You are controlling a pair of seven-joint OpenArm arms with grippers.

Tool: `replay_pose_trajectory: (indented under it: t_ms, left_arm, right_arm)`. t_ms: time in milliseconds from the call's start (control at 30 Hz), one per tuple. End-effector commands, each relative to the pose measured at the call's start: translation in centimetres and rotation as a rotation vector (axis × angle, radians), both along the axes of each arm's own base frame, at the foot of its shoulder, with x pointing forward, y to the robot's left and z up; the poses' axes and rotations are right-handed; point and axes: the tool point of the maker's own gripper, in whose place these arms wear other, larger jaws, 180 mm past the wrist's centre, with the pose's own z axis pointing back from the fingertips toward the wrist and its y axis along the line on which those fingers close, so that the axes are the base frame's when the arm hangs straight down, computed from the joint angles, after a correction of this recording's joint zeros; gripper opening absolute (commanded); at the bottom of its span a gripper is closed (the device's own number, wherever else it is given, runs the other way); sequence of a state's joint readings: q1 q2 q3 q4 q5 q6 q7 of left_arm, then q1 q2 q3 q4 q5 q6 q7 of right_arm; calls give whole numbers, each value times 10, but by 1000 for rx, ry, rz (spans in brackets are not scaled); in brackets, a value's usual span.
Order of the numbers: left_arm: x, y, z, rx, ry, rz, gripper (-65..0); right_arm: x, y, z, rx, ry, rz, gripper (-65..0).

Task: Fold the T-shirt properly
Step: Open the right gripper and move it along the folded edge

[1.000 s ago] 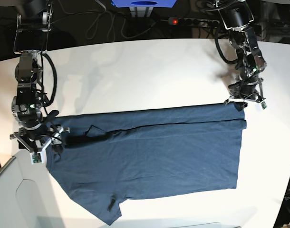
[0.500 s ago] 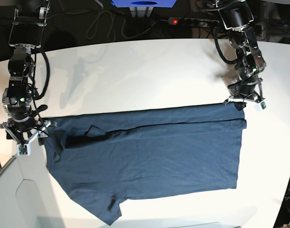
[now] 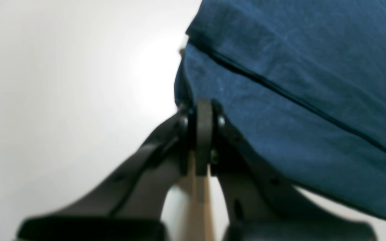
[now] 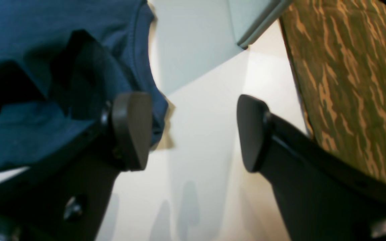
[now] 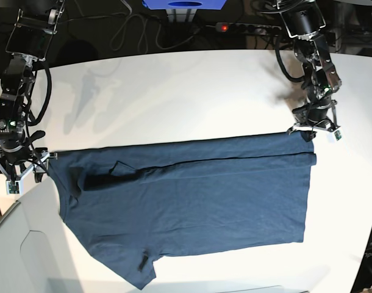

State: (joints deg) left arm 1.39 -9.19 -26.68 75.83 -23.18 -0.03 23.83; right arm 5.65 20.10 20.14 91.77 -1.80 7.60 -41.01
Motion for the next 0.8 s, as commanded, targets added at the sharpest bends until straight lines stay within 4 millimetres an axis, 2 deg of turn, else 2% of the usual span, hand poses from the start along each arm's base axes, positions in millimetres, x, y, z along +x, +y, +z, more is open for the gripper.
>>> replay_pose_trajectory:
  t_ms: [0, 367, 500, 767]
  left_arm:
    - [6, 4, 8, 14, -19, -1, -650]
    - [6, 4, 8, 14, -19, -1, -650]
    - [5, 6, 9, 16, -19, 2, -650]
    - [6, 4, 8, 12, -19, -1, -650]
  right_arm:
    - [6, -7, 18, -30, -44, 10, -266]
    - [7, -21, -18, 25, 44, -35, -266]
    - [11, -16, -26, 39, 72, 8, -266]
    - [17, -20, -55, 103, 147, -12, -266]
